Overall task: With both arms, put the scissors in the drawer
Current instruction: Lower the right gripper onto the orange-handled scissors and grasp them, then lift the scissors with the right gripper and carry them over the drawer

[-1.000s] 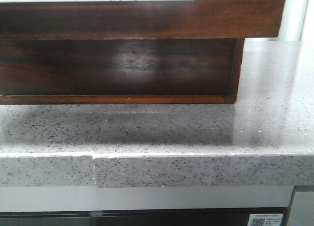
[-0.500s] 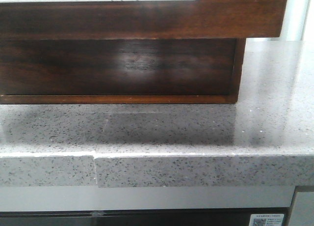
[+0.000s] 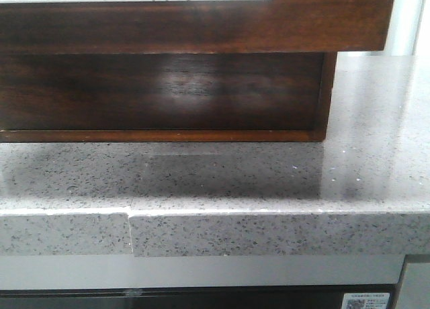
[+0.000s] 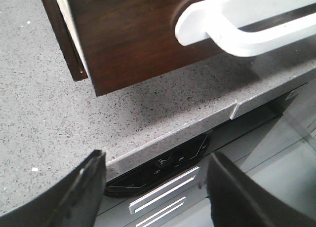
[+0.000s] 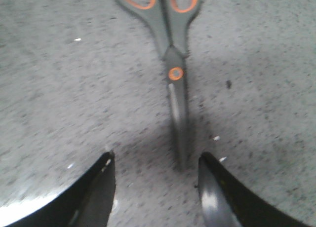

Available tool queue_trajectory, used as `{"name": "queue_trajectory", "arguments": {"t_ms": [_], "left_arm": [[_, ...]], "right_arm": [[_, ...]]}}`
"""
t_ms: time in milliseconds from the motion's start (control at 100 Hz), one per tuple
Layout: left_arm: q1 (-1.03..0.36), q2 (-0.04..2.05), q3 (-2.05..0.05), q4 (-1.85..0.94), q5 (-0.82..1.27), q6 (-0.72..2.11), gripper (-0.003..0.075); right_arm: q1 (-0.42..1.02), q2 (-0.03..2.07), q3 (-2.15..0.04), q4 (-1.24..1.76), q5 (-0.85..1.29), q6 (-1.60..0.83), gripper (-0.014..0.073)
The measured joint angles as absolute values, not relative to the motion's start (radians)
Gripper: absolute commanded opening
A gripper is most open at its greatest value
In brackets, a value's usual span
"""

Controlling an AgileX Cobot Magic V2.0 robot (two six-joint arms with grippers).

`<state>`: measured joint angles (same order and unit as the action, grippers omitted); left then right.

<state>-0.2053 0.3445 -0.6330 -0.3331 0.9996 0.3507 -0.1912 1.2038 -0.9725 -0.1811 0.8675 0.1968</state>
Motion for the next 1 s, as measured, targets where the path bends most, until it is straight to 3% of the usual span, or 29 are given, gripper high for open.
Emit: {"name": "queue_trajectory", "arguments": {"t_ms": [270,810,880,1000], "left_arm": [[-0.205,0.344,-0.633,-0.333,0.986,0.349,0.0419],[-0.205,0.344,-0.633,-0.333,0.975,0.349,0.0419],[-0.205,0.344,-0.633,-0.333,0.975,0.349,0.0419],[-0.205,0.344,-0.633,-0.333,0.975,0.349,0.0419]], "right_arm": [[-0.335,1.463,-1.176,-0.031,0.992,-0.012,0.0335],[-0.343,1.794,-1.425,0.007,1.172,-0.167,0.0333],[-0.343,1.803,-1.438,0.007,1.185,-0.175,0.0293],[-0.343,1.809,-1.447,0.011,1.189,-0.181,0.0138]]}}
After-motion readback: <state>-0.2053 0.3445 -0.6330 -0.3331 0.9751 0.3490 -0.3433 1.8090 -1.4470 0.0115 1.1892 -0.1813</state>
